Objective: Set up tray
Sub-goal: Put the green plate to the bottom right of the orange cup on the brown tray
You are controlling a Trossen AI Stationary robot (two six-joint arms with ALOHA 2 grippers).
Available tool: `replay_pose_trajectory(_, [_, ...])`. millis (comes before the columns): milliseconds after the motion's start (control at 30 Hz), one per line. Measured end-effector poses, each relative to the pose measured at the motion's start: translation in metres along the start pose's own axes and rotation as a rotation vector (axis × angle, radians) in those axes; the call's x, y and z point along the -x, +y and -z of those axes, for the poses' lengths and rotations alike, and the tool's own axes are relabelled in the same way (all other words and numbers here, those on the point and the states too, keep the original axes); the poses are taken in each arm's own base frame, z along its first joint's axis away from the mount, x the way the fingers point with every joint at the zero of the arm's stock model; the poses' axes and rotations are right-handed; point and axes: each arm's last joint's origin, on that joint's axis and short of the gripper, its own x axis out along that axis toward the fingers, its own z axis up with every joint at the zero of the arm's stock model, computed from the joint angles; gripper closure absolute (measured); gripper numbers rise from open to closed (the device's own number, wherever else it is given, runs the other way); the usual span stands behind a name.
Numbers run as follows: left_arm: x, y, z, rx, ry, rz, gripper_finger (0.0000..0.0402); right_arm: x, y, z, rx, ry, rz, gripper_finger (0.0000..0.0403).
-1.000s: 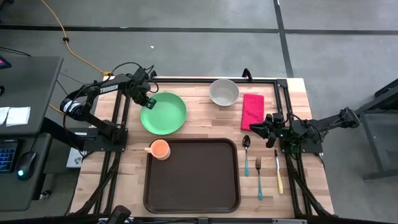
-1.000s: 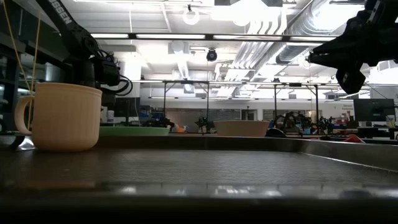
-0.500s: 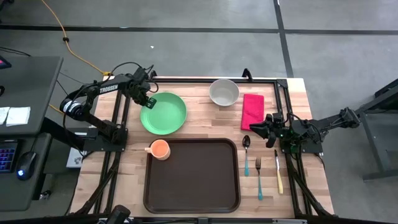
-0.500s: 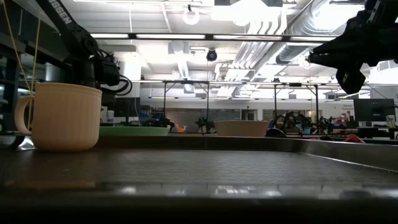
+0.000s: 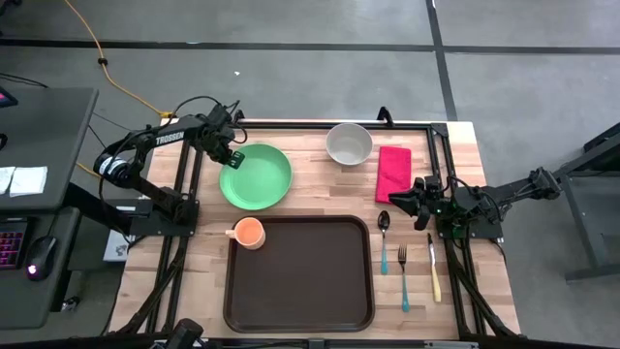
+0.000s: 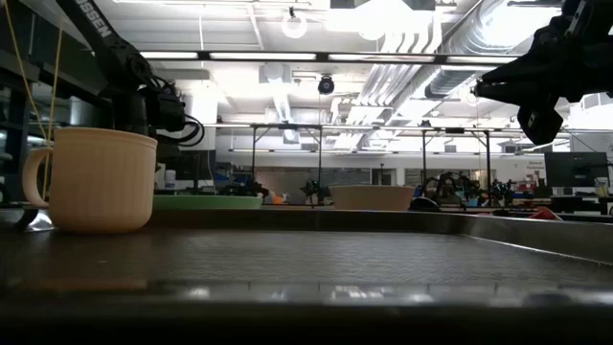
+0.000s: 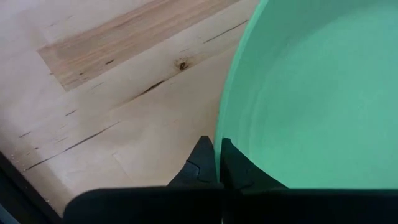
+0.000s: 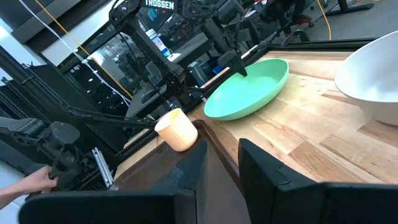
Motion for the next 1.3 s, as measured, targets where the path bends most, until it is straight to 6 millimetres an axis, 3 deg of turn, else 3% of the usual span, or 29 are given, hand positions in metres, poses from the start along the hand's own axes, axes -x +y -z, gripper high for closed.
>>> replay_pose_trajectory(967, [0.005,-0.002,-0.006,0.052,-0.031,0.035,0.0387,0.000,0.000,0.000,0.002,0.000,0.000,0.0336])
replay_pose_trajectory(1300, [0.020,-0.005,-0.021,0.039,-0.078,0.071,0.0387,0.000,0.000,0.000,0.008,0.000,0.000,0.0336])
